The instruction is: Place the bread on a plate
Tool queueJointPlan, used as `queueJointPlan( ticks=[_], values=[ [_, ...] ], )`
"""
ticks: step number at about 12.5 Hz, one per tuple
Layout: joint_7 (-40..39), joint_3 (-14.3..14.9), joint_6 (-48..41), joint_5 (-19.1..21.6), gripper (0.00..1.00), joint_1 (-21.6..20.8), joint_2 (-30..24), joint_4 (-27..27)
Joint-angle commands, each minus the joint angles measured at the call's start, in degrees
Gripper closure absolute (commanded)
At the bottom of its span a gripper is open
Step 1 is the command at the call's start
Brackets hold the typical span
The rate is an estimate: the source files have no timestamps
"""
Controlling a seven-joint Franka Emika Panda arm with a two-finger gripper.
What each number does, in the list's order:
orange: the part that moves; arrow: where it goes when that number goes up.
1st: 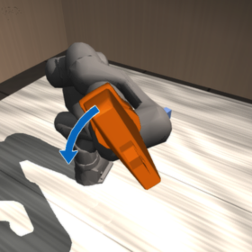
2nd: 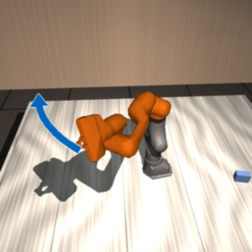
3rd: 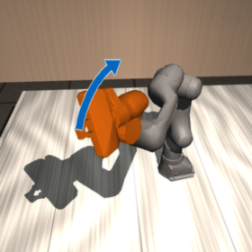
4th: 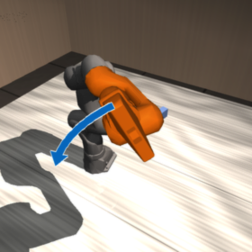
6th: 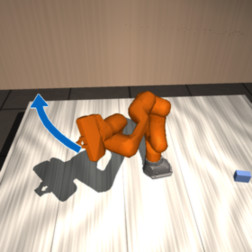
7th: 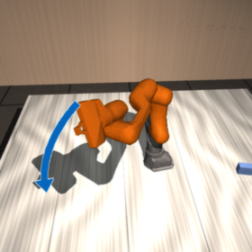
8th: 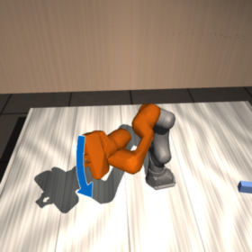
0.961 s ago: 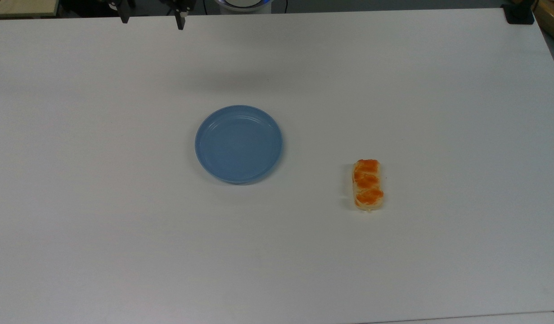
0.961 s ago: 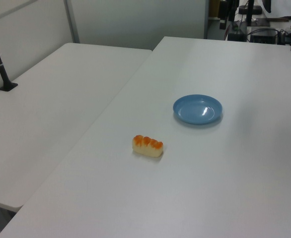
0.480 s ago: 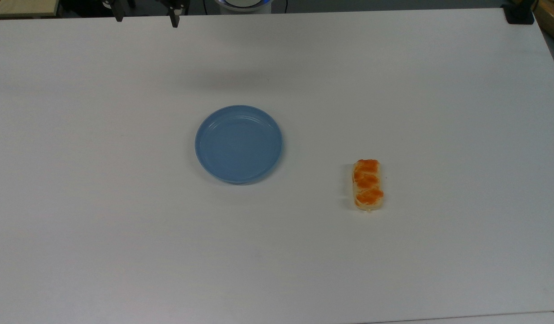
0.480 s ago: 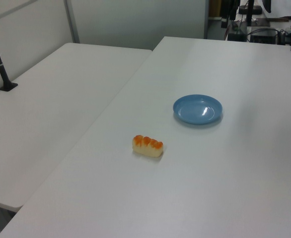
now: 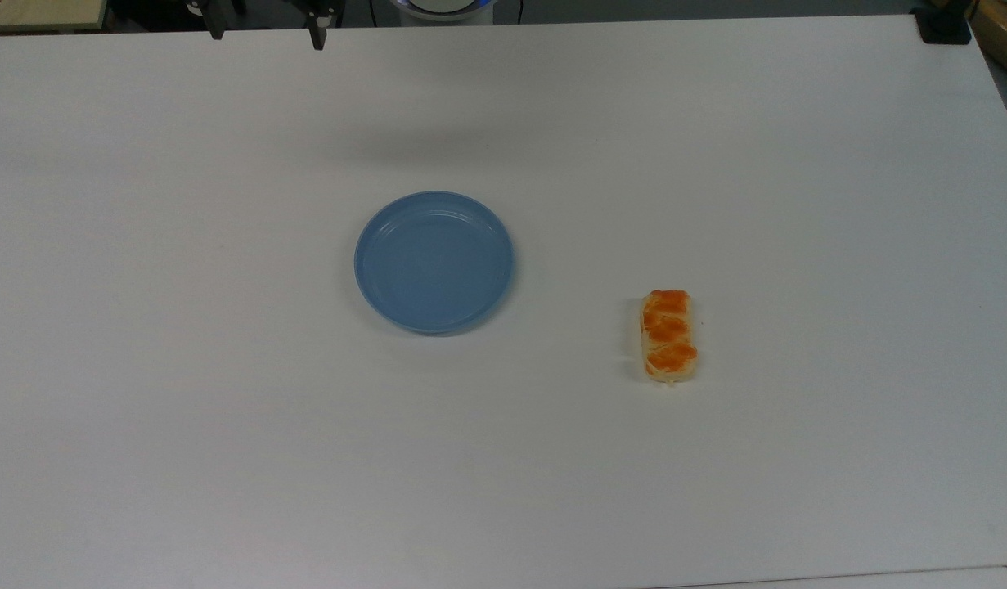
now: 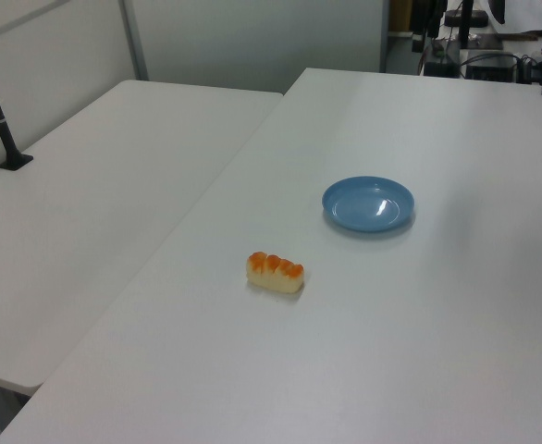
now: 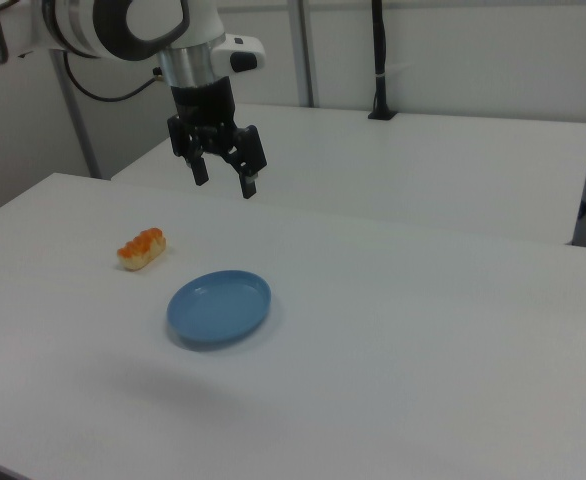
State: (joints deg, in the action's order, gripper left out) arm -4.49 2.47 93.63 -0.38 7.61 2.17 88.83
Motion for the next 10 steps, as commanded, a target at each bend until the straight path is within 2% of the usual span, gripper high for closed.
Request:
queueJointPlan(
  ticks=[1, 10],
  values=[
    [-1.6, 0.3, -1.7, 1.2, 0.00, -0.2, -0.7, -0.1],
    [-1.2, -0.1, -1.9, 1.2, 0.00, -0.8, -0.5, 0.1]
  ],
)
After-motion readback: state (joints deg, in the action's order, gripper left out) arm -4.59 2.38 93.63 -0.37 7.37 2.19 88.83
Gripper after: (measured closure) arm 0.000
